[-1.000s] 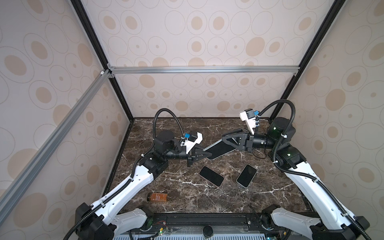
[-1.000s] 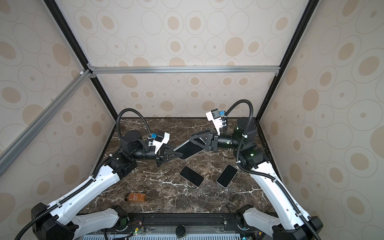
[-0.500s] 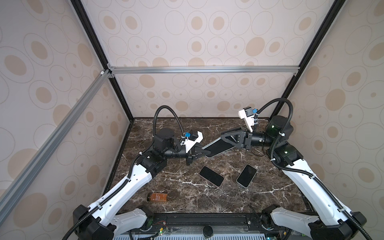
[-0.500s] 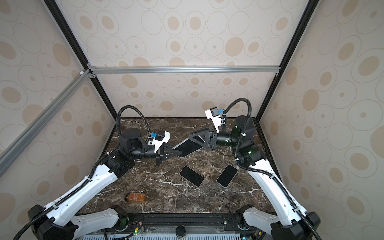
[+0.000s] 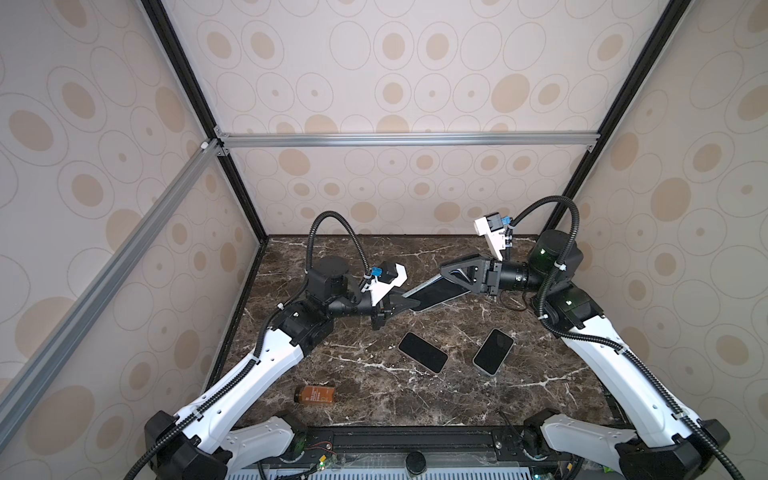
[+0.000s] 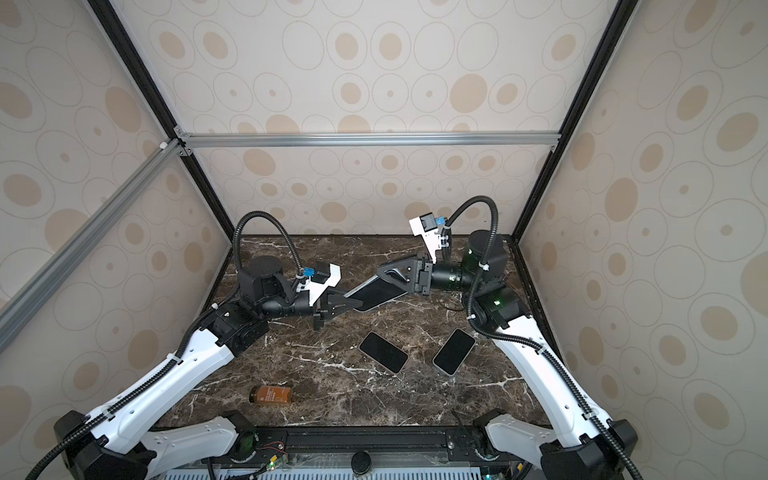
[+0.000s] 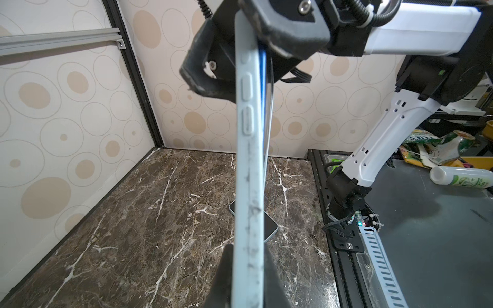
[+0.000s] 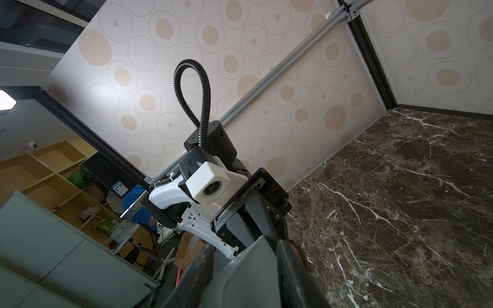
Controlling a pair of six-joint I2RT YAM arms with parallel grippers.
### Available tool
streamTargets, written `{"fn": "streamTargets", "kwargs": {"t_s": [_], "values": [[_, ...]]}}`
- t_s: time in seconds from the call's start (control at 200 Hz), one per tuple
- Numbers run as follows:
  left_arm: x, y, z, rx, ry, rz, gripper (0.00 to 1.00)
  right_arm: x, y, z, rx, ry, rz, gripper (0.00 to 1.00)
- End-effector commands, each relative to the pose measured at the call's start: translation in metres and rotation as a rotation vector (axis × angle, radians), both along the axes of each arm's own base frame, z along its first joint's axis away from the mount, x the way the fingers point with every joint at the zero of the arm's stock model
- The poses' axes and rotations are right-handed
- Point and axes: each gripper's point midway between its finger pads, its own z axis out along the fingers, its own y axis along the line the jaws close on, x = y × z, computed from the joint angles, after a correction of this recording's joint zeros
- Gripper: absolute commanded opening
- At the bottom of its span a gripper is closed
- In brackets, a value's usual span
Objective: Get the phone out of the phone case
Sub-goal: 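Draw the right gripper back away from the left gripper holding the phone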
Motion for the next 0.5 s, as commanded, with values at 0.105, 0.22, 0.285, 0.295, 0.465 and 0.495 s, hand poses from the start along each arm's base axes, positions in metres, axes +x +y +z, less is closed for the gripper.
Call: {"fn": "streamTargets", "kwargs": {"t_s": [0.105, 0.22, 0.285, 0.295, 0.465, 0.495], "values": [[0.014, 0.011, 0.040, -0.066, -0.221, 0.113, 0.00, 0.017, -0.010, 0.015, 0.042, 0.044, -0.154, 0.74], [0.008, 0.011, 0.040, -0.105, -0.196, 0.097, 0.00, 0.019, -0.020, 0.026, 0.062, -0.054, -0.235, 0.82], [0.004, 0.012, 0.041, -0.137, -0.176, 0.089, 0.00, 0.019, -0.029, 0.029, 0.065, -0.111, -0.303, 0.84], [0.004, 0.012, 0.042, -0.144, -0.173, 0.089, 0.00, 0.019, -0.030, 0.029, 0.065, -0.120, -0.315, 0.84], [0.004, 0.014, 0.052, -0.248, -0.075, 0.105, 0.00, 0.007, -0.058, 0.037, 0.076, -0.306, -0.474, 0.85], [0.005, 0.014, 0.057, -0.278, -0.058, 0.111, 0.00, 0.005, -0.062, 0.036, 0.073, -0.328, -0.493, 0.85]]}}
